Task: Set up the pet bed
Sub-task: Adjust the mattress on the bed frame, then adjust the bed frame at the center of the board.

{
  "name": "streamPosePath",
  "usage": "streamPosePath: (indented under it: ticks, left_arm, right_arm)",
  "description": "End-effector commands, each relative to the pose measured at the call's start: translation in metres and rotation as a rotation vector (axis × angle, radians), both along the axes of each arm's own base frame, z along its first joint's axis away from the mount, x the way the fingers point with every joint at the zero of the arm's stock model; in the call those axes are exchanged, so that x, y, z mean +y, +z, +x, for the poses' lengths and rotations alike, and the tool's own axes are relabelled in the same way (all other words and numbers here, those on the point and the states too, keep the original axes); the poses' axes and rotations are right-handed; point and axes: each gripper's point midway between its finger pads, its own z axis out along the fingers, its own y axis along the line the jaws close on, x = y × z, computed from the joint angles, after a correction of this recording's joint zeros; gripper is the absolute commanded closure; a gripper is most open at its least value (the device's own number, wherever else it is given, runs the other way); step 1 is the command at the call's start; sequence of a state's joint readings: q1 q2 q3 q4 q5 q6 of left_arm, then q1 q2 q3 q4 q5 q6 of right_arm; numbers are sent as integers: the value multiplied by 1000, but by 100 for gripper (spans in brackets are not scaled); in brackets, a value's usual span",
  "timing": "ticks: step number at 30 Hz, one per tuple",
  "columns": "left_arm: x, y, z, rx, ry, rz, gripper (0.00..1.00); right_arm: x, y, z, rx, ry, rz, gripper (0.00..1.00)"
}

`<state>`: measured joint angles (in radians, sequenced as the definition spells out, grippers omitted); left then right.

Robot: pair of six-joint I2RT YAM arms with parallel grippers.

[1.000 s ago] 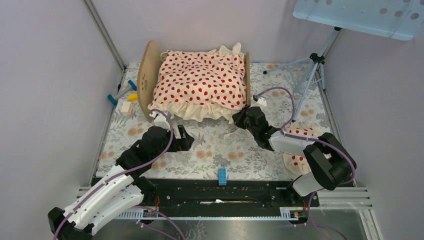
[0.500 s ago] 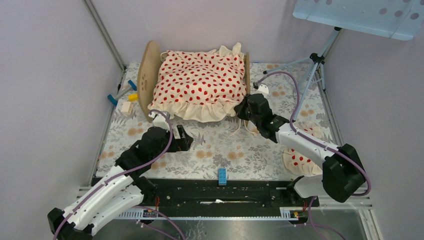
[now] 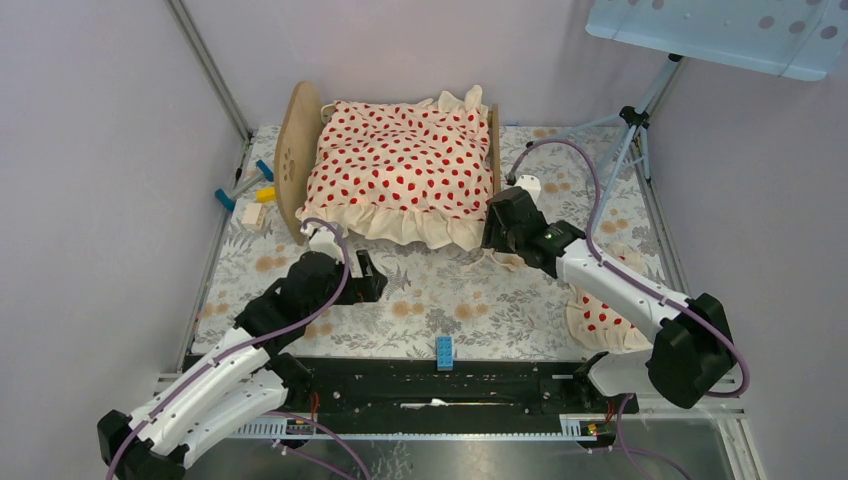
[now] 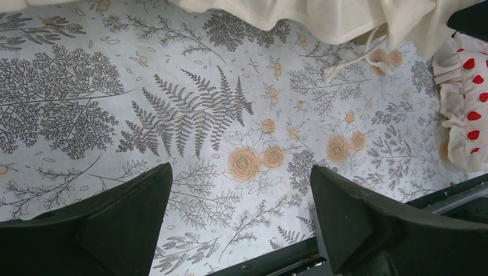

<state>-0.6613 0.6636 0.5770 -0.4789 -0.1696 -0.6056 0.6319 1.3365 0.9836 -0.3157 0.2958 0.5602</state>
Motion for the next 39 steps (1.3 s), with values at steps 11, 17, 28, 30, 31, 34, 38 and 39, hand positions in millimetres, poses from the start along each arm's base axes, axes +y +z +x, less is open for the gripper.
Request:
streamPosePath:
  ticks: [11,17,28,30,31,34,38,39]
  left_arm:
    - [25,49,26,-72,197,11,1]
    - [47,66,48,-89,303,33,1]
    - [51,116,60,-132,218,28,1]
    - [53,117,56,-137,211,37,1]
    - [54,117,54,-138,209,41,1]
    - [58,118,47,-140,202,57,1]
    - [64,120,39,-142,200,78,1]
    - [64,121,37,-144,196,81,1]
  right_arm:
    - [-64,30,9,-128,-180,-270,36]
    - [-37,46,16,-205,-106,-107,25]
    - [-26,43,82,-160,-113,77,28]
    - [-21,39,95,-157,-70,61,29]
    - [-18,37,102,-153,-51,53,29]
    - [-14,23,119,-115,-20,-4,36]
    - [-21,17,129,-123,13,-92,58]
    - [-24,18,130,-141,30,-105,65]
